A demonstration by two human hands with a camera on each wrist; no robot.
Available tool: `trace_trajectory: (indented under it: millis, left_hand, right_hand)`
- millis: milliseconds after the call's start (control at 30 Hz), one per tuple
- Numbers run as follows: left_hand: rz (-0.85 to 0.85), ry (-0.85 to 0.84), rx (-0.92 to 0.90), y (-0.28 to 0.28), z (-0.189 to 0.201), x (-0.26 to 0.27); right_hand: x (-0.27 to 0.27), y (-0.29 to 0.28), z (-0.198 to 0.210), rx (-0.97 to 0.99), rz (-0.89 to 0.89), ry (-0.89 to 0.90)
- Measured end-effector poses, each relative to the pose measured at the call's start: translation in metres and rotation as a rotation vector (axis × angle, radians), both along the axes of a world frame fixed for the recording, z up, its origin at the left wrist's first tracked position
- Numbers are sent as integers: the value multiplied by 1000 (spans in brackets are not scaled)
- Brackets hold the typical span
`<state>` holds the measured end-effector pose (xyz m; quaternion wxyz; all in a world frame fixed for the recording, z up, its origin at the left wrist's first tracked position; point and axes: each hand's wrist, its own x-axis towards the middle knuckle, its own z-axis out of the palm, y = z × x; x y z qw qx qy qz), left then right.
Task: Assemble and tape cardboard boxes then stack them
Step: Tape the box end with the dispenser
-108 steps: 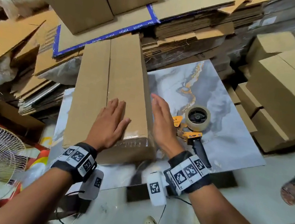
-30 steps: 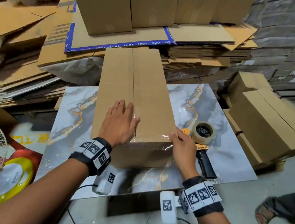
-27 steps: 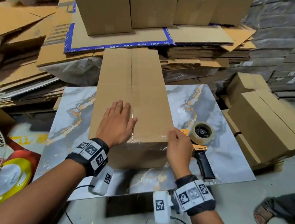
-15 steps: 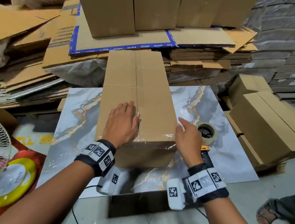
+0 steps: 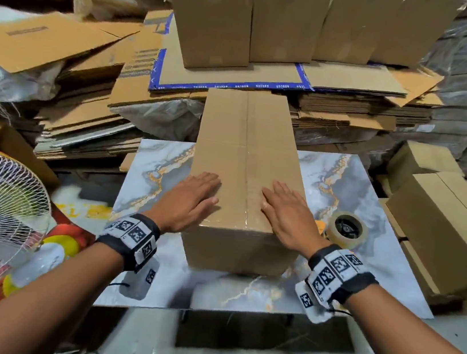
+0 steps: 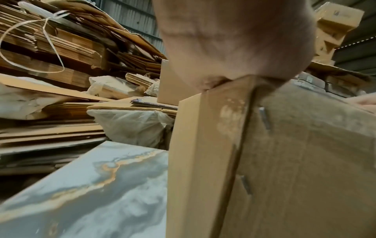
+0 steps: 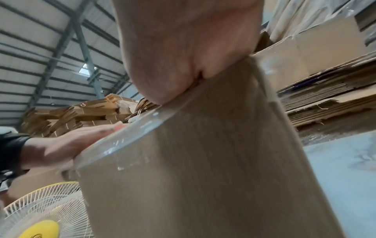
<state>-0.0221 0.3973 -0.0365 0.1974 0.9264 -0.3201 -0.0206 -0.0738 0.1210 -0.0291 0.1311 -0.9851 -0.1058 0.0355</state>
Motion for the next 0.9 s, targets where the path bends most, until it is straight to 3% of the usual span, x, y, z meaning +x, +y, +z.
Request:
trace_trajectory:
  millis: [67, 200, 333, 500, 633, 767, 900]
  left_hand:
    - [47, 60, -195, 6, -2, -5]
    - [402, 277, -921, 15, -12, -11]
    - [608, 387, -1310, 5, -37, -20]
    - [711, 417, -1524, -31, -58, -42]
    - [745, 271, -1356, -45, -72, -54]
    - [864, 106, -1551, -59, -73, -55]
    - [979, 101, -1534, -66, -89, -74]
  right_hand:
    - [-3, -1, -2, -21, 16, -15]
    - [-2, -4, -9, -37, 14, -69]
    - [-1, 2, -11, -55, 8, -128]
    - [3, -2, -17, -81, 20, -159]
    - [4, 0, -17, -67, 28, -196]
    - [3, 1, -18, -56, 6, -193]
    - [1, -3, -19, -57, 26, -179]
